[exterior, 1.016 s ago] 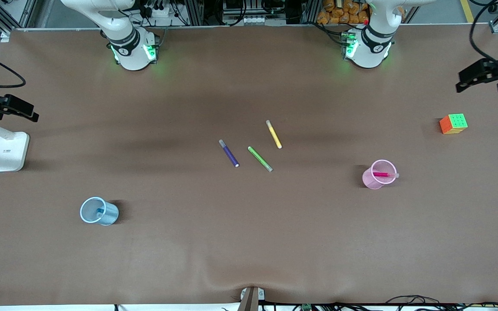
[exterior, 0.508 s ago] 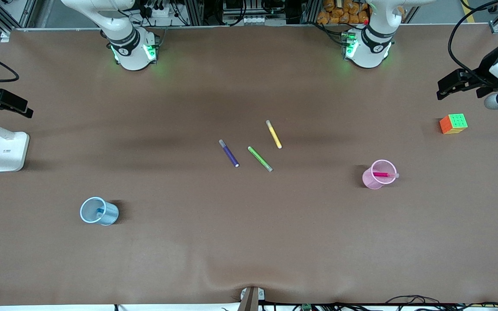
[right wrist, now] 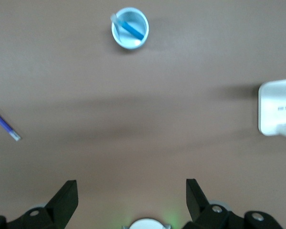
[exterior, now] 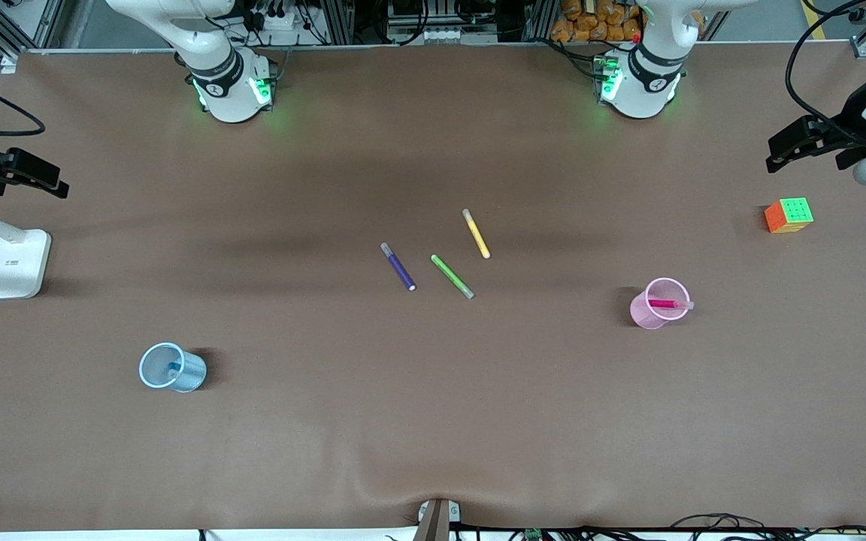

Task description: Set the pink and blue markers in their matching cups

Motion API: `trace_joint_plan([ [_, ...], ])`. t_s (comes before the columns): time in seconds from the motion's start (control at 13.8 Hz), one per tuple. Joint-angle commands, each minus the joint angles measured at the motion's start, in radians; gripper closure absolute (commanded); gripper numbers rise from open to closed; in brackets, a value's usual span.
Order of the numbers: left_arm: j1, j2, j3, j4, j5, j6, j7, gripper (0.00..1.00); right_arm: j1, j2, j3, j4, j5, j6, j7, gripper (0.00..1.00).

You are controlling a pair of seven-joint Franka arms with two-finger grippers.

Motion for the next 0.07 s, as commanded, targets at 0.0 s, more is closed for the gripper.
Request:
trace_joint_plan([
  [0.0,0.001,-0.001,-0.001,0.002,-0.009,0.008,0.018,0.00,-0.029,-0.020,-0.014,0.038,-0.002,-0.053,-0.003,0.00],
])
